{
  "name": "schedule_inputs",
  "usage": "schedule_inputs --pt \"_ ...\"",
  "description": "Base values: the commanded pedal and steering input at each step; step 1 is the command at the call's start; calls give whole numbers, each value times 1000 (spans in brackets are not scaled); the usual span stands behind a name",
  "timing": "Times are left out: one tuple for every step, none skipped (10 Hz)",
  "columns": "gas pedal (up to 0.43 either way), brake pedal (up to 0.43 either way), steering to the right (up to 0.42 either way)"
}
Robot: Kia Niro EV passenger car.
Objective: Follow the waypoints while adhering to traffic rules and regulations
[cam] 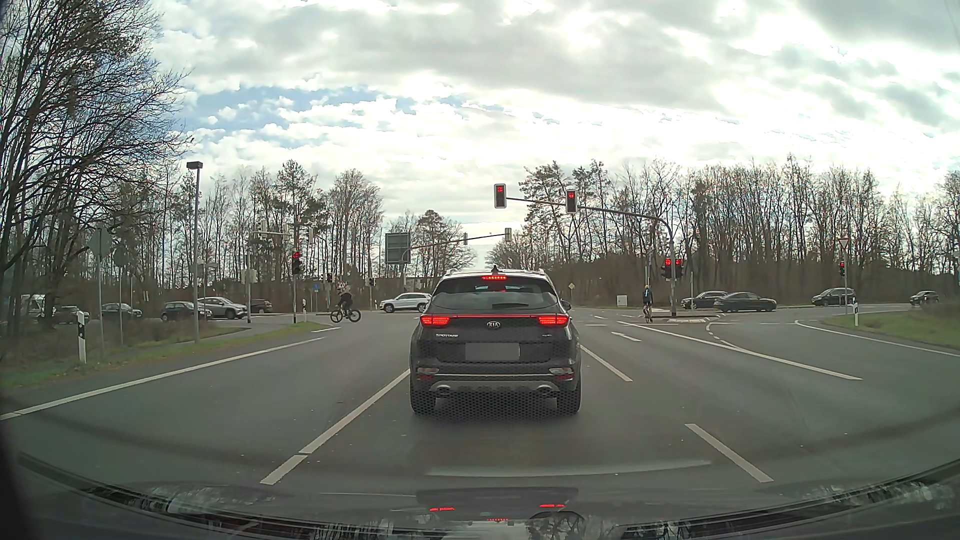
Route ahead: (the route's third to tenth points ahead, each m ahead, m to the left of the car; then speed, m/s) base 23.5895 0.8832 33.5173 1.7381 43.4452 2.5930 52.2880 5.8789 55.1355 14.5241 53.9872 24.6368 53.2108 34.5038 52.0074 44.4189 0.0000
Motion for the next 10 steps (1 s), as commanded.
schedule_inputs --pt "0 299 -1" --pt "0 293 -2" --pt "0 299 -1" --pt "0 299 -1" --pt "0 293 -1" --pt "0 293 -1" --pt "0 299 -1" --pt "0 293 -1" --pt "0 293 -1" --pt "0 299 -1"
